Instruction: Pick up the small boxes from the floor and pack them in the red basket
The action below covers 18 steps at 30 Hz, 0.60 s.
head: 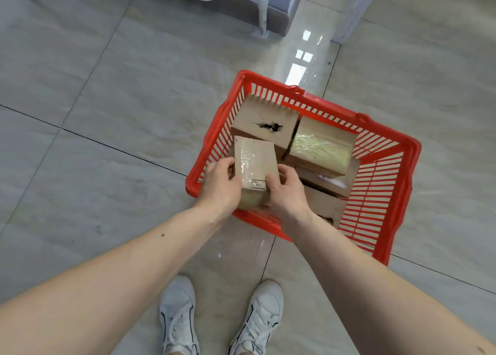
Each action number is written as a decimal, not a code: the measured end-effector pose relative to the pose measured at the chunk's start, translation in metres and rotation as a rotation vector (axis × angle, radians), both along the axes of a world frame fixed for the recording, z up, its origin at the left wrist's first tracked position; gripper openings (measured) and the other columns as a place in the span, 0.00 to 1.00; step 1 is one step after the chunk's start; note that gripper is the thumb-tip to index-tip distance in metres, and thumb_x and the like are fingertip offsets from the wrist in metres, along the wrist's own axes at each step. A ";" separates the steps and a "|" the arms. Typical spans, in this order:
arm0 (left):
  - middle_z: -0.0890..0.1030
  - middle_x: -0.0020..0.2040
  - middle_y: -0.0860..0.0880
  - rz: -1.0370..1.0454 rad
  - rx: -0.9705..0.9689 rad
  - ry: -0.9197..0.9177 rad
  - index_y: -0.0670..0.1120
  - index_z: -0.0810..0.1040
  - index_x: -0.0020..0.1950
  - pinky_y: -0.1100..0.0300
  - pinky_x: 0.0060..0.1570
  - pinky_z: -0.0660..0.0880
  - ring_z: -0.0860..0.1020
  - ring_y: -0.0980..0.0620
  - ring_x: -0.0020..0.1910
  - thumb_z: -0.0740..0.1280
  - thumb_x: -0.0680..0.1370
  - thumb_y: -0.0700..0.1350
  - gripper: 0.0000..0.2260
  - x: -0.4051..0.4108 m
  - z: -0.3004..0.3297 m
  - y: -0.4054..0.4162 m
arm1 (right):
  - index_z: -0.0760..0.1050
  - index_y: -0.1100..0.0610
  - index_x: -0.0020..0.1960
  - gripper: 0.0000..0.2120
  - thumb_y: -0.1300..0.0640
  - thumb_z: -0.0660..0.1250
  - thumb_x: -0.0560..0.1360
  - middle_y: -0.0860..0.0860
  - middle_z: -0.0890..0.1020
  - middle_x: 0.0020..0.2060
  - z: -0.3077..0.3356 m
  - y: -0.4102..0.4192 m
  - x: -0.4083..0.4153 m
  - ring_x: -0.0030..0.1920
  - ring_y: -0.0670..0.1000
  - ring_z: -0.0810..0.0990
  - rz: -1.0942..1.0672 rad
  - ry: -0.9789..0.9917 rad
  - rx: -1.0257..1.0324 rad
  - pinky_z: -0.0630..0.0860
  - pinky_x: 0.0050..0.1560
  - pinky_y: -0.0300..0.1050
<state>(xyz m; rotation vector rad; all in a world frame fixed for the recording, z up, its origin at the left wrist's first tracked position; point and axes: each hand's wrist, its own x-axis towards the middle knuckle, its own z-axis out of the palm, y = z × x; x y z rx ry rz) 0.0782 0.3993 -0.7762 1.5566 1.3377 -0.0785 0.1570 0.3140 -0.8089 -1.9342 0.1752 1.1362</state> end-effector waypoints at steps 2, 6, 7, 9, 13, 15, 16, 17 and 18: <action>0.74 0.64 0.49 -0.048 0.036 0.020 0.50 0.76 0.67 0.51 0.66 0.72 0.75 0.50 0.61 0.62 0.78 0.43 0.17 0.004 -0.017 0.014 | 0.69 0.48 0.64 0.20 0.50 0.64 0.73 0.51 0.80 0.56 -0.017 0.013 0.004 0.53 0.56 0.82 -0.005 0.011 -0.009 0.81 0.52 0.63; 0.80 0.56 0.46 -0.070 -0.010 0.068 0.52 0.81 0.57 0.51 0.56 0.78 0.80 0.46 0.54 0.61 0.75 0.44 0.14 0.003 -0.054 0.033 | 0.67 0.49 0.60 0.18 0.56 0.66 0.73 0.51 0.81 0.55 -0.042 0.027 0.000 0.52 0.55 0.83 0.039 -0.031 -0.075 0.81 0.54 0.59; 0.81 0.55 0.46 -0.081 -0.018 0.088 0.51 0.81 0.56 0.53 0.52 0.78 0.80 0.45 0.53 0.61 0.75 0.44 0.14 0.002 -0.059 0.035 | 0.67 0.50 0.61 0.18 0.57 0.67 0.73 0.52 0.79 0.57 -0.048 0.029 -0.002 0.54 0.54 0.81 0.048 -0.053 -0.095 0.80 0.57 0.58; 0.81 0.55 0.45 -0.112 -0.036 0.109 0.50 0.80 0.57 0.55 0.49 0.77 0.81 0.43 0.53 0.60 0.76 0.44 0.14 -0.001 -0.067 0.036 | 0.67 0.51 0.61 0.18 0.58 0.67 0.74 0.53 0.77 0.60 -0.058 0.033 -0.006 0.57 0.54 0.79 0.054 -0.096 -0.124 0.77 0.60 0.55; 0.77 0.67 0.48 -0.185 -0.029 0.116 0.50 0.72 0.70 0.50 0.66 0.71 0.74 0.46 0.66 0.59 0.78 0.39 0.21 0.000 -0.076 0.040 | 0.67 0.51 0.63 0.21 0.58 0.69 0.73 0.55 0.76 0.61 -0.073 0.042 -0.012 0.57 0.53 0.80 0.032 -0.101 -0.103 0.77 0.62 0.55; 0.74 0.70 0.48 -0.193 -0.026 0.116 0.50 0.69 0.73 0.50 0.69 0.68 0.72 0.46 0.69 0.59 0.79 0.39 0.22 0.001 -0.077 0.045 | 0.68 0.52 0.65 0.23 0.57 0.70 0.73 0.55 0.77 0.61 -0.075 0.045 -0.016 0.57 0.53 0.80 0.026 -0.115 -0.094 0.77 0.62 0.55; 0.71 0.73 0.48 -0.233 -0.020 0.130 0.49 0.68 0.74 0.51 0.71 0.66 0.69 0.46 0.72 0.58 0.79 0.39 0.22 0.001 -0.077 0.045 | 0.67 0.52 0.66 0.23 0.57 0.70 0.73 0.55 0.76 0.61 -0.075 0.045 -0.017 0.56 0.53 0.81 0.029 -0.122 -0.101 0.77 0.62 0.55; 0.66 0.76 0.46 -0.300 -0.005 0.171 0.47 0.67 0.75 0.52 0.74 0.61 0.65 0.46 0.75 0.58 0.80 0.40 0.22 0.002 -0.075 0.045 | 0.67 0.52 0.65 0.23 0.58 0.69 0.73 0.56 0.76 0.62 -0.074 0.045 -0.019 0.56 0.53 0.80 0.040 -0.126 -0.110 0.77 0.62 0.54; 0.59 0.79 0.45 -0.364 0.013 0.213 0.45 0.65 0.76 0.54 0.76 0.55 0.59 0.46 0.78 0.58 0.80 0.40 0.23 0.002 -0.073 0.043 | 0.66 0.53 0.65 0.23 0.60 0.69 0.73 0.55 0.75 0.62 -0.073 0.045 -0.020 0.56 0.53 0.80 0.066 -0.125 -0.124 0.77 0.62 0.52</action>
